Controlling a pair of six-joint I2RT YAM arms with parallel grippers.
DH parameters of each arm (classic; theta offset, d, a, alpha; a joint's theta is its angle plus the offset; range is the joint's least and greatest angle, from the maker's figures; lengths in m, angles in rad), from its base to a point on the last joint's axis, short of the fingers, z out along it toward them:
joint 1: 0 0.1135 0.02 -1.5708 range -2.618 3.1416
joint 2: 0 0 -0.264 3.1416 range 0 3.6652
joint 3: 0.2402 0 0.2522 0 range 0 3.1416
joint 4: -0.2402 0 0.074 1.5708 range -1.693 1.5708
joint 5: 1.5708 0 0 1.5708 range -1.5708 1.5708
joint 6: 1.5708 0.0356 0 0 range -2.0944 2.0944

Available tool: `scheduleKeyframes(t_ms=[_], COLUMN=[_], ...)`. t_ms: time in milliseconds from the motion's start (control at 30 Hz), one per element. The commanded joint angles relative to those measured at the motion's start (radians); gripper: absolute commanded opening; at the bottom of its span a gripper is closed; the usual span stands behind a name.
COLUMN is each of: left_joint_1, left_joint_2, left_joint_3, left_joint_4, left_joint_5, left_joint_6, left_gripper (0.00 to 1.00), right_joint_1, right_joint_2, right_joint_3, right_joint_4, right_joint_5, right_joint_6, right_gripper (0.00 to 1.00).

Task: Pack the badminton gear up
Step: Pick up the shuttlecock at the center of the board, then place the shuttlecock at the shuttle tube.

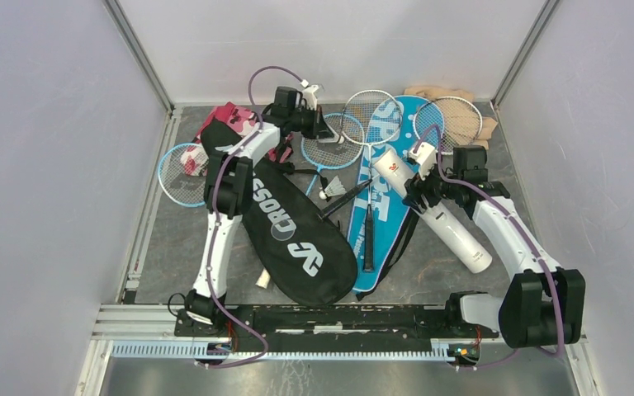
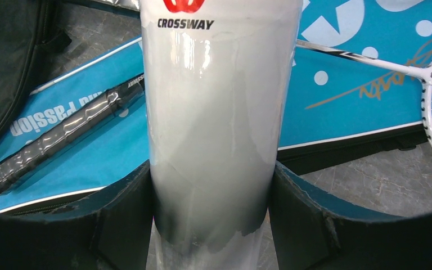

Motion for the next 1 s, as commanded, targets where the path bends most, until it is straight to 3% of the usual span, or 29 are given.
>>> scheduleKeyframes(t_ms=[0, 400, 667, 967], left_joint_1=[0.023, 0.051, 0.039, -0.047], left_joint_2=[-0.189, -0.61, -0.871, -1.027], left_joint_3=[-0.071, -0.373, -0.559, -0.751], left_joint_4=[-0.002, -0.345, -0.527, -0.516], left_joint_5=[0.098, 0.274, 0.389, 0.387], left_joint_6=[0.056, 0.413, 0.556, 0.593], left_gripper=[0.02, 0.02, 0.02, 0.02], right_joint_1=[-0.003, 0.065, 0.135, 0.186], right_joint_2=[0.02, 0.063, 0.077, 0.107], right_joint_3=[0.04, 0.112, 0.13, 0.175], right_joint_4=[-0.017, -0.186, -0.219, -0.283], right_joint_5=[-0.07, -0.16, -0.169, -0.212], right_joint_6=[-0.043, -0.291, -0.383, -0.467], right_gripper=[0.13, 0.14, 0.14, 0.14])
